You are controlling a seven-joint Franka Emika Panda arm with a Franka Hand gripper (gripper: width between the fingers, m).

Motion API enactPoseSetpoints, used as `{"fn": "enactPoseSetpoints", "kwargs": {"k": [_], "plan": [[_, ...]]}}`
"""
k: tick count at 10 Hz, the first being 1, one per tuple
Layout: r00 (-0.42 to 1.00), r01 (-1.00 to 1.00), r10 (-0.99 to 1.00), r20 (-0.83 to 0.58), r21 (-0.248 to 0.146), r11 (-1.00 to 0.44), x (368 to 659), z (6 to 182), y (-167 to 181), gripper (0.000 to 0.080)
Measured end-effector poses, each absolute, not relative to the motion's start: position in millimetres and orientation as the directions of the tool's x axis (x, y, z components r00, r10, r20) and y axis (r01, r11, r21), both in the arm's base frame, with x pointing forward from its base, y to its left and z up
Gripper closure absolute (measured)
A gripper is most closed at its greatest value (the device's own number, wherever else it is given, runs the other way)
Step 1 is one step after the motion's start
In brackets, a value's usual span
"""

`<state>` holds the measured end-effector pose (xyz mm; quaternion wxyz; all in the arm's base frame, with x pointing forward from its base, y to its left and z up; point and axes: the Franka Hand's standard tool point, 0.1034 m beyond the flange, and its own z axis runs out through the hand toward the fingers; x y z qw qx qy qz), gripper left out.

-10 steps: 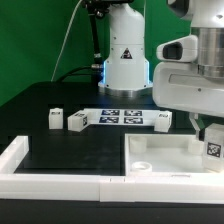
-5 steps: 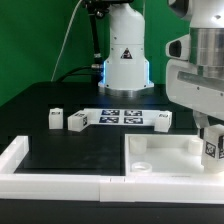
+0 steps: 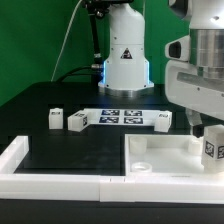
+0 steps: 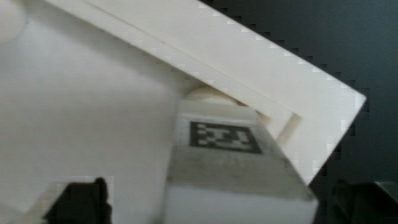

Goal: Assemble one leg

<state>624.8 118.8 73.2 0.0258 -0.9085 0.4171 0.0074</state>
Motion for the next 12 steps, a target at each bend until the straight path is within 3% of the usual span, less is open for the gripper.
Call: {"fn": "enactPoseSetpoints", "kwargs": {"k": [2,5,8,10,12], "plan": [[0.835,-0.551,-0.551,-0.019,-0.05,-0.833,626.6,74.5,118.8,0.0151],[0.987,-0.161,-0.161,0.003,-0.046,-0.986,627.8,71.7,117.5,0.0151],[0.989,0.148,0.148,0.005,-0.026,-0.989,625.8,71.3,121.9,0.0151],[0.977,0.213,0.213,0.006,-0.02,-0.977,625.7,71.2,120.8,0.0151],[0.978,0.208,0.208,0.005,-0.02,-0.978,625.5,71.0,120.7,0.041]]}}
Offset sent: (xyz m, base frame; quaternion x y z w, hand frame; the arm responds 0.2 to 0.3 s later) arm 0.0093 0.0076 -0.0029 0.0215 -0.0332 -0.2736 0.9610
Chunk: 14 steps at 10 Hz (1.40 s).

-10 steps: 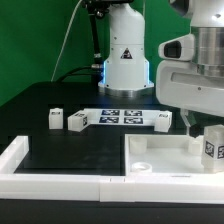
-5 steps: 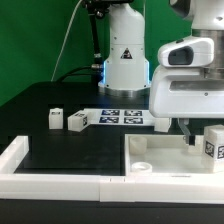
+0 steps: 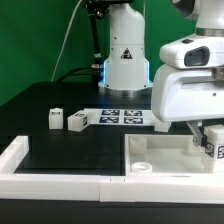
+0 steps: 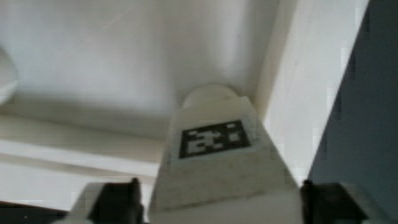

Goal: Assemble one leg

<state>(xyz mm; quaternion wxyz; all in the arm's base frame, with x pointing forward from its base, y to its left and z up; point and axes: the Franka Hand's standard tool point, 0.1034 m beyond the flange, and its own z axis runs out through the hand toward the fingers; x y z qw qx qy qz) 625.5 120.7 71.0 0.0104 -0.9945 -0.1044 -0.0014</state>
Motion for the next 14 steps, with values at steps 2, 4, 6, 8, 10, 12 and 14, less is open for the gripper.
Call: {"fn": "enactPoseSetpoints", "kwargs": {"k": [2,4,6,8,10,12,14], "plan": [[0.989,0.148,0.148,0.004,-0.021,-0.989,625.4,70.9,120.7,0.051],[0.993,-0.116,-0.116,0.005,-0.029,-0.993,625.2,71.2,121.7,0.051],[0.904,-0.428,-0.428,-0.003,-0.029,-0.903,624.5,70.5,121.1,0.051],[0.718,-0.695,-0.696,-0.01,-0.043,-0.717,624.9,68.9,119.6,0.0509],[0.478,-0.878,-0.878,-0.034,-0.044,-0.476,625.0,69.2,118.8,0.0509],[0.428,-0.903,-0.902,-0.045,-0.046,-0.426,625.2,69.2,118.2,0.0499],[0.48,-0.877,-0.876,-0.043,-0.047,-0.478,623.9,68.3,122.0,0.0324]]}}
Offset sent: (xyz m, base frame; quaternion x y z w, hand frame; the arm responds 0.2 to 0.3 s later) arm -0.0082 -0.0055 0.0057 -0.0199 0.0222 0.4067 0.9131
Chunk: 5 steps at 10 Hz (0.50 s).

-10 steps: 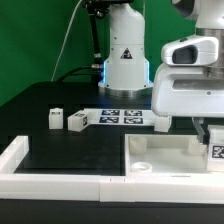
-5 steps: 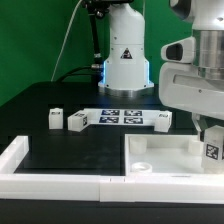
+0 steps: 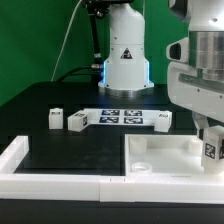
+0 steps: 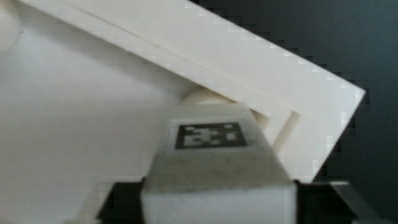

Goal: Assemble one leg

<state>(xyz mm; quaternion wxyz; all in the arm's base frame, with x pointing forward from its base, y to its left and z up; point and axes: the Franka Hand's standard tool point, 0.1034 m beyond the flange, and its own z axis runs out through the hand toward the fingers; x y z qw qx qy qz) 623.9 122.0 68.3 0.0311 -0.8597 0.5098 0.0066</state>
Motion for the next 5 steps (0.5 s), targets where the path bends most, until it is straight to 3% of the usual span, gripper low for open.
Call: {"fn": "enactPoseSetpoints", "kwargs": {"k": [1,2,5], "plan": [[0.55,-0.835,-0.834,-0.038,-0.05,-0.548,623.7,68.2,122.9,0.0324],[0.646,-0.763,-0.762,-0.031,-0.055,-0.644,623.9,68.3,123.3,0.0184],[0.855,-0.518,-0.518,-0.015,-0.064,-0.853,622.7,68.0,128.3,0.0151]]}}
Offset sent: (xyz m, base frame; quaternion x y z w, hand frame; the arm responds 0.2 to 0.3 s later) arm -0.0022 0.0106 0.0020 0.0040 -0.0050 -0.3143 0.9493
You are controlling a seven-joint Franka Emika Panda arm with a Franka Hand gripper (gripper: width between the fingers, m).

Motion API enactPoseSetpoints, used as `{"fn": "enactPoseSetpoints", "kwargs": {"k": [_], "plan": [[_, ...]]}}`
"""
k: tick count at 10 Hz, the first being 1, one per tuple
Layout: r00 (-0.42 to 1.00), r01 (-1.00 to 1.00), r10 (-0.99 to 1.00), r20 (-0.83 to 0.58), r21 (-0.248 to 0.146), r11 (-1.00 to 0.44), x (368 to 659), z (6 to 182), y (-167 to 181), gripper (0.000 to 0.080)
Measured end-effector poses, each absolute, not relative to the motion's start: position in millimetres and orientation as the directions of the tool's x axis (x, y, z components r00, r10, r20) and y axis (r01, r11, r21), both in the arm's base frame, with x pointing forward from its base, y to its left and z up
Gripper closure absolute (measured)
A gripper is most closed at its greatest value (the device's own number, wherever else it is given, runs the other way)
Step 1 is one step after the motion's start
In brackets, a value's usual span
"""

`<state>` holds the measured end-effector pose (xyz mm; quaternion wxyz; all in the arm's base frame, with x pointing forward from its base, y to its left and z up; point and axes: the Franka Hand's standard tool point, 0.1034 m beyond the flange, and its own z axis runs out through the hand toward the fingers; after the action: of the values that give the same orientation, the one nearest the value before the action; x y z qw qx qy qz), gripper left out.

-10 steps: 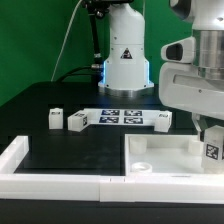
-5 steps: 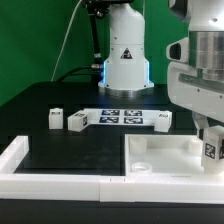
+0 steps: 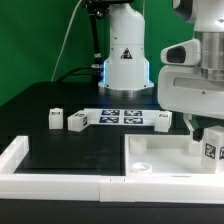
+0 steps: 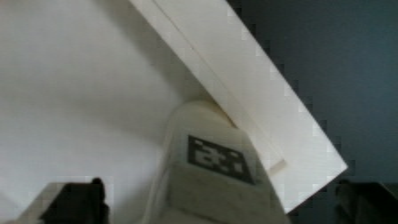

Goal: Assemble one leg

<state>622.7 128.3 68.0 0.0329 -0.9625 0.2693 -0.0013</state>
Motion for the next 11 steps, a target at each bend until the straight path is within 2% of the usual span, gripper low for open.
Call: {"fn": "enactPoseSetpoints", "kwargs": {"k": [2,4,7,8,9,10,11], "plan": [[0.957,-0.29,-0.291,0.001,-0.065,-0.955,623.1,68.1,126.8,0.015],[0.999,-0.041,-0.043,0.019,-0.061,-0.997,623.9,68.2,124.6,0.015],[0.957,0.288,0.287,0.037,-0.016,-0.957,625.4,68.1,119.8,0.015],[0.934,0.356,0.355,0.037,-0.008,-0.934,625.6,68.0,118.4,0.015],[0.94,0.341,0.34,0.037,-0.009,-0.94,625.6,68.0,118.2,0.015],[0.94,0.341,0.34,0.037,-0.009,-0.94,625.7,68.0,118.1,0.0253],[0.94,0.34,0.34,0.037,-0.009,-0.94,625.7,68.0,118.0,0.039]]}}
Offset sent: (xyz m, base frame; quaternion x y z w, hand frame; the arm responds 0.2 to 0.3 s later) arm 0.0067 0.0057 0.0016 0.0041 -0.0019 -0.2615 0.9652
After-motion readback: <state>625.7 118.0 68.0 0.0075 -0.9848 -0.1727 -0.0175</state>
